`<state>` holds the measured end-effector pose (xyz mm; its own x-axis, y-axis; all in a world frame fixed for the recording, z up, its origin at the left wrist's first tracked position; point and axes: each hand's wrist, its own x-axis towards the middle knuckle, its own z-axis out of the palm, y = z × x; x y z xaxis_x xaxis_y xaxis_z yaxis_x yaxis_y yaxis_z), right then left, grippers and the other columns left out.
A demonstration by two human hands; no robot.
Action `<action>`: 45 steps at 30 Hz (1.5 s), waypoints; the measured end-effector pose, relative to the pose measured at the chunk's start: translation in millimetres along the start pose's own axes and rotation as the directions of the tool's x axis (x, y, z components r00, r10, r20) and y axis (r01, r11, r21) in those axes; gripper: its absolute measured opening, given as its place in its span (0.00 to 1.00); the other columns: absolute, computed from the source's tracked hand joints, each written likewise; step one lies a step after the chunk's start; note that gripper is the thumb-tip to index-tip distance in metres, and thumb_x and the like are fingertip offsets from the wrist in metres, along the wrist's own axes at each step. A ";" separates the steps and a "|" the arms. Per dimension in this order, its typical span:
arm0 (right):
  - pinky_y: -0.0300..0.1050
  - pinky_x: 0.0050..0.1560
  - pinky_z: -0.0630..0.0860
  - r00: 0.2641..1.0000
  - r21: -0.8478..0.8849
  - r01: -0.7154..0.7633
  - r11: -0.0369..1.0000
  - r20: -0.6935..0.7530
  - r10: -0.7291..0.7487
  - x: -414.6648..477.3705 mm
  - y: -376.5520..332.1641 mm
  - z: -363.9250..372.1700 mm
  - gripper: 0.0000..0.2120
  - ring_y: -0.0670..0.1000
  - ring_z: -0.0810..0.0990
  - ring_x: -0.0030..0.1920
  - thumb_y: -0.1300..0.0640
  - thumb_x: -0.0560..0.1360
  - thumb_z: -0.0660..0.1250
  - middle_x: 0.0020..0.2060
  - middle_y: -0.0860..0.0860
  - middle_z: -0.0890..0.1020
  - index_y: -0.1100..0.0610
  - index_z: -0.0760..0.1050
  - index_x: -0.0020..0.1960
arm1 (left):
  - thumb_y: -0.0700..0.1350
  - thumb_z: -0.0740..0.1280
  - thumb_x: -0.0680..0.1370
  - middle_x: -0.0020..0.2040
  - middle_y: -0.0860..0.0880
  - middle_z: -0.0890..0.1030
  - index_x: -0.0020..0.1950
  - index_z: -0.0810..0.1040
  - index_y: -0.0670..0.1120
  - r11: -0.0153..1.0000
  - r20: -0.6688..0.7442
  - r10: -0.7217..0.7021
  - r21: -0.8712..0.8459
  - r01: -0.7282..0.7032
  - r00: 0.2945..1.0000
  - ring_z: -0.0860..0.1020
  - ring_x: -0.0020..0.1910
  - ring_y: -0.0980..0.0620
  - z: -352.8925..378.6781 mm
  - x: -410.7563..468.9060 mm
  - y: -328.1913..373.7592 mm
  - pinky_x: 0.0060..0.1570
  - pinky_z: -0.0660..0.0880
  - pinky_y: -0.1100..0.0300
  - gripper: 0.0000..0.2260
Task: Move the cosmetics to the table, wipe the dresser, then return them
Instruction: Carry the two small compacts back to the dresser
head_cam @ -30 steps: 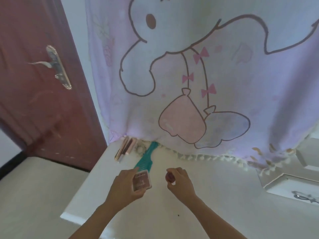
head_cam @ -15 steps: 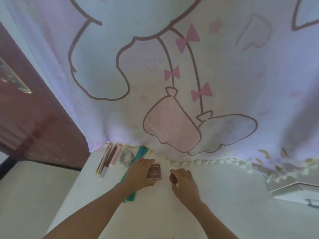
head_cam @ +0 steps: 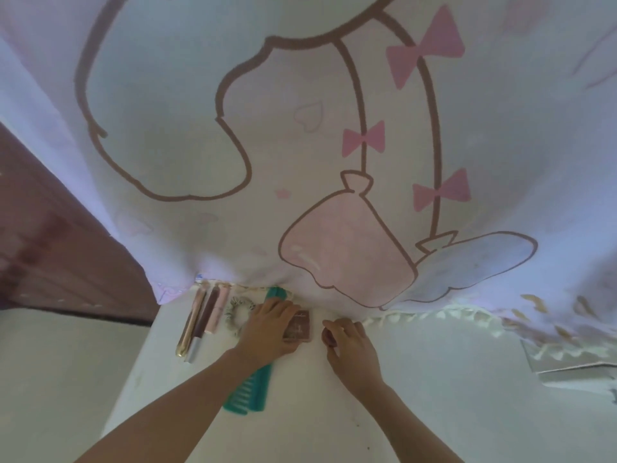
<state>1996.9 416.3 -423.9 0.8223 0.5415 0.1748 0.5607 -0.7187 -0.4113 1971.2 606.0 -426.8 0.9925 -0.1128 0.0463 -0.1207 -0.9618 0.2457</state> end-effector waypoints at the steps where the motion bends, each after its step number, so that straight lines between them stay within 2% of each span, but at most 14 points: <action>1: 0.38 0.27 0.75 1.000 -0.011 0.006 1.000 0.006 -0.005 2.7 -0.3 2.8 0.20 0.53 0.77 0.34 0.63 0.54 0.70 0.35 0.48 0.79 0.53 0.73 0.46 | 0.64 0.73 0.51 0.44 0.55 0.82 0.52 0.70 0.52 1.000 -0.013 0.013 -0.014 -0.013 1.000 0.68 0.49 0.54 1.7 -0.6 -2.8 0.37 0.78 0.60 0.34; 4: 0.38 0.29 0.74 1.000 -0.071 -0.006 0.997 0.012 0.007 10.4 0.6 12.2 0.12 0.53 0.77 0.35 0.59 0.61 0.58 0.34 0.47 0.78 0.53 0.75 0.42 | 0.63 0.76 0.49 0.45 0.54 0.82 0.52 0.70 0.52 1.000 -0.036 0.021 0.014 -0.021 0.999 0.68 0.50 0.52 4.5 -3.1 -7.3 0.40 0.77 0.59 0.36; 6: 0.38 0.28 0.73 1.000 -0.099 -0.009 0.995 0.026 0.012 14.6 -0.2 16.6 0.14 0.52 0.77 0.34 0.56 0.62 0.54 0.34 0.47 0.78 0.52 0.76 0.42 | 0.63 0.75 0.51 0.47 0.54 0.82 0.53 0.69 0.52 1.000 -0.046 0.015 0.022 -0.014 0.999 0.68 0.51 0.51 6.4 -5.2 -8.2 0.41 0.78 0.58 0.36; 9: 0.40 0.26 0.73 0.998 -0.104 -0.007 0.995 0.069 0.014 20.0 -5.8 15.7 0.11 0.53 0.76 0.32 0.61 0.59 0.64 0.34 0.48 0.78 0.53 0.76 0.41 | 0.62 0.76 0.52 0.49 0.52 0.81 0.54 0.70 0.52 0.999 -0.052 0.003 0.036 -0.002 0.999 0.68 0.53 0.50 7.8 -8.6 -9.1 0.43 0.78 0.55 0.35; 12: 0.43 0.25 0.75 0.990 -0.068 0.000 0.998 0.138 0.010 23.3 -8.0 16.2 0.22 0.55 0.77 0.33 0.66 0.51 0.76 0.35 0.50 0.77 0.55 0.76 0.43 | 0.61 0.74 0.56 0.49 0.51 0.81 0.54 0.70 0.52 0.999 -0.068 -0.010 0.033 0.012 0.998 0.68 0.54 0.50 2.8 -13.2 -8.3 0.45 0.78 0.56 0.31; 16: 0.44 0.30 0.74 0.982 -0.027 0.023 0.999 0.190 -0.017 13.4 -9.9 7.3 0.28 0.56 0.77 0.37 0.66 0.53 0.75 0.40 0.51 0.76 0.50 0.67 0.47 | 0.61 0.57 0.64 0.50 0.53 0.81 0.56 0.69 0.53 0.998 -0.080 -0.042 0.051 0.046 0.996 0.68 0.54 0.52 -9.3 -24.4 -7.4 0.45 0.78 0.55 0.23; 22: 0.36 0.24 0.75 0.988 -0.150 0.046 0.988 0.154 -0.023 -6.4 -15.7 -15.2 0.32 0.50 0.79 0.32 0.55 0.44 0.82 0.42 0.51 0.81 0.52 0.79 0.48 | 0.60 0.54 0.68 0.48 0.54 0.82 0.55 0.73 0.53 0.987 -0.084 -0.085 0.126 0.095 0.993 0.80 0.50 0.50 -26.4 -50.0 -2.8 0.44 0.78 0.57 0.21; 28: 0.32 0.26 0.73 0.975 -0.170 0.179 0.969 0.160 -0.152 -14.7 -30.5 -31.1 0.30 0.46 0.79 0.34 0.52 0.44 0.81 0.43 0.48 0.81 0.51 0.80 0.46 | 0.56 0.55 0.74 0.47 0.50 0.82 0.52 0.74 0.49 0.972 -0.167 -0.222 0.038 0.231 0.961 0.81 0.47 0.46 -44.9 -80.1 9.1 0.42 0.79 0.53 0.15; 31: 0.34 0.26 0.75 0.958 -0.156 0.245 0.957 0.189 -0.215 -23.0 -38.5 -26.6 0.28 0.46 0.80 0.35 0.52 0.44 0.81 0.44 0.49 0.82 0.48 0.81 0.44 | 0.57 0.54 0.76 0.50 0.47 0.82 0.53 0.78 0.46 0.915 -0.224 -0.404 -0.089 0.394 0.887 0.77 0.51 0.45 -42.9 -111.5 13.0 0.42 0.79 0.49 0.19; 35: 0.36 0.29 0.76 0.897 -0.160 0.401 0.902 0.269 -0.350 -40.7 -52.2 -8.1 0.26 0.46 0.80 0.35 0.48 0.44 0.82 0.42 0.49 0.83 0.48 0.82 0.42 | 0.51 0.61 0.78 0.64 0.46 0.74 0.63 0.74 0.44 0.699 -0.187 -0.715 -0.208 0.684 0.673 0.67 0.66 0.43 -38.1 -170.8 37.3 0.62 0.66 0.47 0.17; 38: 0.39 0.35 0.77 0.850 -0.122 0.461 0.879 0.347 -0.397 -54.4 -77.5 -2.7 0.27 0.49 0.81 0.41 0.49 0.50 0.81 0.46 0.53 0.82 0.52 0.81 0.48 | 0.55 0.59 0.74 0.58 0.44 0.79 0.58 0.78 0.43 0.608 -0.203 -0.793 -0.225 0.761 0.574 0.72 0.61 0.41 -31.1 -227.9 51.4 0.55 0.71 0.44 0.21; 40: 0.45 0.53 0.74 0.779 -0.039 0.503 0.863 0.451 -0.434 -62.5 -103.4 -4.7 0.25 0.55 0.74 0.58 0.53 0.69 0.72 0.62 0.58 0.73 0.55 0.72 0.64 | 0.56 0.56 0.72 0.52 0.44 0.82 0.53 0.80 0.42 0.552 -0.218 -0.832 -0.222 0.804 0.511 0.73 0.56 0.45 -28.1 -267.4 55.8 0.47 0.75 0.44 0.23; 42: 0.48 0.65 0.64 0.729 -0.031 0.581 0.814 0.466 -0.502 -70.3 -124.3 -0.5 0.23 0.56 0.63 0.68 0.56 0.78 0.60 0.70 0.56 0.63 0.54 0.61 0.72 | 0.55 0.56 0.71 0.48 0.44 0.83 0.50 0.81 0.42 0.496 -0.250 -0.862 -0.235 0.836 0.441 0.69 0.53 0.50 -32.7 -300.7 60.9 0.42 0.76 0.44 0.22; 45: 0.53 0.57 0.73 0.681 0.006 0.652 0.758 0.436 -0.589 -85.2 -163.1 -2.7 0.24 0.58 0.73 0.62 0.54 0.70 0.70 0.64 0.58 0.72 0.54 0.71 0.65 | 0.56 0.55 0.71 0.50 0.42 0.82 0.52 0.80 0.40 0.414 -0.276 -0.898 -0.268 0.870 0.342 0.71 0.55 0.46 -43.2 -344.7 67.9 0.44 0.75 0.43 0.24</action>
<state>1835.6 486.2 -369.3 0.1873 0.9819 -0.0294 0.9607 -0.1893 -0.2030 1620.2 590.3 -384.2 0.4437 0.8940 0.0619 0.8092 -0.4294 0.4010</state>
